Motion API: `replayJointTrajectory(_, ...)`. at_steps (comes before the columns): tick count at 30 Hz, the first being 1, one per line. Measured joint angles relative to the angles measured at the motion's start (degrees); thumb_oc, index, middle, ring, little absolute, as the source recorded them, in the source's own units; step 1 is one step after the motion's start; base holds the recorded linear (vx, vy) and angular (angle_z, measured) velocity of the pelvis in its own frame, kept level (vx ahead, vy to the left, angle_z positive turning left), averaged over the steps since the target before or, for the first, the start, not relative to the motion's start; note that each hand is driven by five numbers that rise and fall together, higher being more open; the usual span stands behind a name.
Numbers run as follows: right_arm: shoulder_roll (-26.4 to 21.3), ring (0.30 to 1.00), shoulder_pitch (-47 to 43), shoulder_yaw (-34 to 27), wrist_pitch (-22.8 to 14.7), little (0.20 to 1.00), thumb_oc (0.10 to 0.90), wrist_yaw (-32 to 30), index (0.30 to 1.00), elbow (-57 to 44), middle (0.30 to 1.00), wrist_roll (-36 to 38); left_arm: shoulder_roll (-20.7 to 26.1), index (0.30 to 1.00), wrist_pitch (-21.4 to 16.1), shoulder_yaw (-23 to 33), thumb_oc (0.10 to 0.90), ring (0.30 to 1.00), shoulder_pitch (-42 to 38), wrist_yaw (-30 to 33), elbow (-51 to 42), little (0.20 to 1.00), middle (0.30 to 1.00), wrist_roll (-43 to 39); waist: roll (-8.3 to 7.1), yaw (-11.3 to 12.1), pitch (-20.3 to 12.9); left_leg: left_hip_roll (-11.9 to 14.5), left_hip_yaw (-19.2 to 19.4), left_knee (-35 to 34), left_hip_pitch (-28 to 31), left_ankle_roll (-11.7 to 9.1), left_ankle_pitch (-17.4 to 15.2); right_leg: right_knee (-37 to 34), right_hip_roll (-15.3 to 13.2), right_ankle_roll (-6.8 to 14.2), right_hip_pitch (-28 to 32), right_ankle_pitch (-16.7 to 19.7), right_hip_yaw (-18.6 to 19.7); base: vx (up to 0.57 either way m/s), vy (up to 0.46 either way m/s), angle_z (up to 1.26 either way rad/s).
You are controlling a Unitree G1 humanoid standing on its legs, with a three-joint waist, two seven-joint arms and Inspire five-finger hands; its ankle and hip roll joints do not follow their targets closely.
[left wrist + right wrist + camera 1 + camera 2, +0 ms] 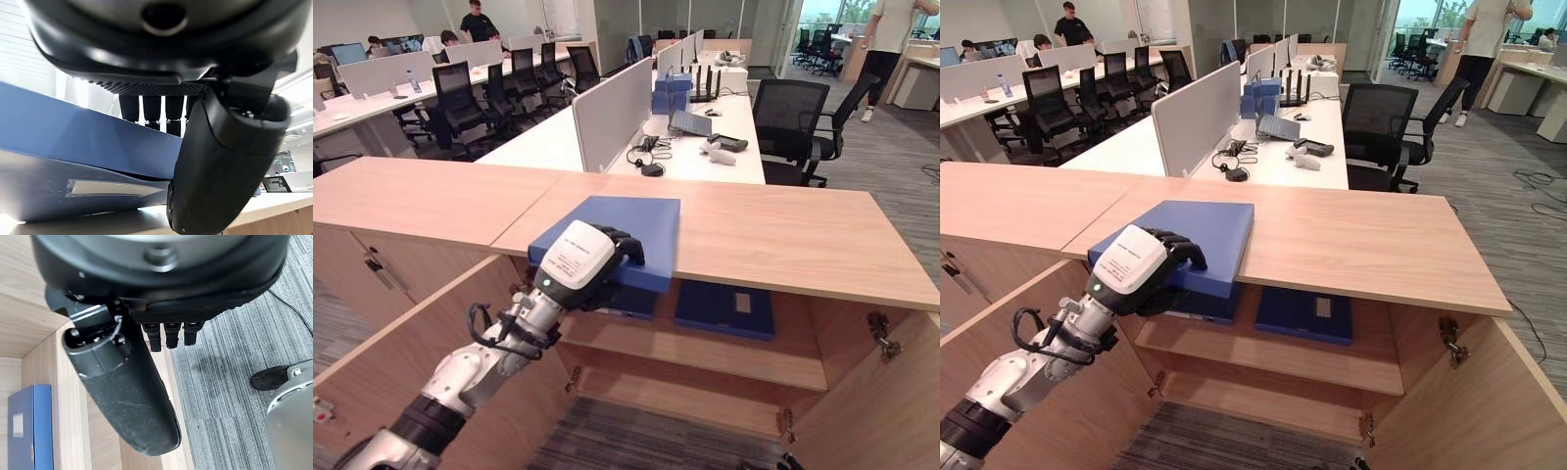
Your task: Put the empty folder in the office cabinet
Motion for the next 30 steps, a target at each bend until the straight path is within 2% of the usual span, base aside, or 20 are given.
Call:
replayJointTrajectory(1,0.22,0.900,-0.04,0.11,0.01,0.900,0.800,0.06,0.900,-0.10,0.900,-0.02,-2.32,0.300,-0.05,1.06,0.400,0.300,0.49,-0.81,-1.28,0.300,0.300,-1.50,-0.04,0.19,0.02,0.00,0.03,0.02,-0.02,0.01,0.00,0.01,-0.10,0.01,-0.03,-0.01,0.00,0.00,0.000,0.00)
replayJointTrajectory(5,0.59,0.900,-0.74,2.13,0.08,0.900,0.800,0.02,0.900,-0.59,0.900,-0.07,-12.73,0.300,-0.89,2.94,0.400,0.300,1.83,-2.70,-6.92,0.300,0.300,-17.69,-0.27,1.04,0.08,-0.06,-0.02,0.02,-0.58,0.11,0.18,0.37,-0.11,0.03,-0.65,-0.07,-0.15,0.00,0.001,0.01)
replayJointTrajectory(7,0.96,0.900,-1.94,2.75,0.29,0.900,0.800,-0.48,0.900,-2.15,0.900,-0.10,-15.22,0.300,-1.56,2.78,0.400,0.300,1.81,-5.21,-11.30,0.300,0.300,-31.82,-0.14,0.80,0.12,-0.06,-0.02,0.03,-0.66,0.13,0.24,0.49,-0.05,0.09,-0.84,-0.09,-0.03,-0.02,0.005,-0.01)
replayJointTrajectory(8,0.87,0.900,-2.30,3.74,0.49,0.900,0.800,-0.83,0.900,-3.29,0.900,-0.14,-18.05,0.300,-1.22,2.61,0.400,0.300,1.82,-6.94,-13.21,0.300,0.300,-38.04,-0.17,0.90,0.22,-0.12,-0.03,0.03,-0.67,0.19,0.31,0.48,-0.05,0.08,-0.83,-0.07,-0.07,-0.05,0.009,-0.01)
replayJointTrajectory(9,0.62,0.900,-2.38,4.63,0.96,0.900,0.800,-1.02,0.900,-4.18,0.900,-0.19,-18.92,0.300,-0.90,2.56,0.400,0.300,1.83,-7.68,-14.05,0.300,0.300,-41.83,-0.18,0.90,0.28,-0.12,-0.04,0.03,-0.70,0.20,0.40,0.48,-0.05,0.09,-0.86,-0.07,-0.09,-0.04,0.011,0.01)
replayJointTrajectory(13,0.71,0.900,-3.89,5.17,1.52,0.900,0.800,-0.70,0.900,-4.54,0.900,-2.64,-19.19,0.300,-1.07,2.52,0.400,0.300,1.44,-9.87,-15.18,0.300,0.300,-57.69,0.28,0.87,0.43,-0.10,-0.01,0.02,-0.69,0.21,0.35,0.51,-0.13,0.54,-0.83,-0.38,-0.12,0.00,0.000,0.00)
replayJointTrajectory(15,0.49,0.900,-4.24,5.18,1.84,0.900,0.800,-0.71,0.900,-4.55,0.900,-3.47,-19.30,0.300,0.15,2.52,0.400,0.300,1.44,-10.22,-15.82,0.300,0.300,-64.24,0.61,0.91,0.79,-0.12,-0.02,0.02,-0.67,0.22,0.35,0.58,-0.17,0.55,-0.82,-0.37,-0.15,0.00,0.000,0.00)
replayJointTrajectory(20,0.16,0.900,-4.32,5.99,2.73,0.900,0.800,-0.50,0.900,-4.54,0.900,-3.46,-19.75,0.300,1.30,2.55,0.400,0.300,1.44,-11.54,-17.71,0.300,0.300,-75.00,0.71,0.89,1.71,-0.16,-0.02,0.04,-0.70,0.22,0.36,0.56,-0.25,0.59,-0.82,-0.40,-0.21,0.00,0.000,0.00)
replayJointTrajectory(22,0.11,0.900,-4.25,6.70,3.62,0.900,0.800,0.18,0.900,-4.81,0.900,-3.41,-21.61,0.300,1.39,2.52,0.400,0.300,1.60,-13.52,-18.37,0.300,0.300,-81.74,0.70,0.91,1.81,-0.37,-0.04,0.03,-0.68,0.24,0.39,0.52,-0.22,0.64,-0.77,-0.44,-0.22,0.00,0.000,0.00)
replayJointTrajectory(25,0.09,0.900,-4.18,6.74,3.86,0.900,0.800,0.83,0.900,-5.97,0.900,-3.34,-21.93,0.300,1.45,2.48,0.400,0.300,1.67,-15.90,-18.96,0.300,0.300,-87.96,0.91,0.93,2.41,-0.58,-0.07,0.02,-0.57,0.25,0.37,0.38,-0.33,0.67,-0.53,-0.45,-0.29,-0.01,0.003,0.02)
replayJointTrajectory(29,-0.21,0.900,-3.49,6.74,3.96,0.900,0.800,2.40,0.900,-11.92,0.900,-2.07,-21.19,0.300,4.01,2.75,0.400,0.300,4.09,-19.86,-18.92,0.300,0.300,-95.34,1.07,0.96,3.16,-0.85,-0.03,0.04,-0.33,0.40,0.28,0.02,-0.53,0.55,0.02,-0.31,-0.52,-0.01,0.005,0.03)
replayJointTrajectory(30,-0.58,0.900,-3.07,6.73,4.08,0.900,0.800,3.17,0.900,-16.38,0.900,1.14,-20.46,0.300,5.21,3.26,0.400,0.300,6.03,-21.74,-18.85,0.300,0.300,-97.53,1.13,0.98,3.44,-0.91,0.00,0.03,-0.27,0.45,0.24,0.05,-0.61,0.46,0.02,-0.25,-0.48,-0.02,0.013,-0.04)
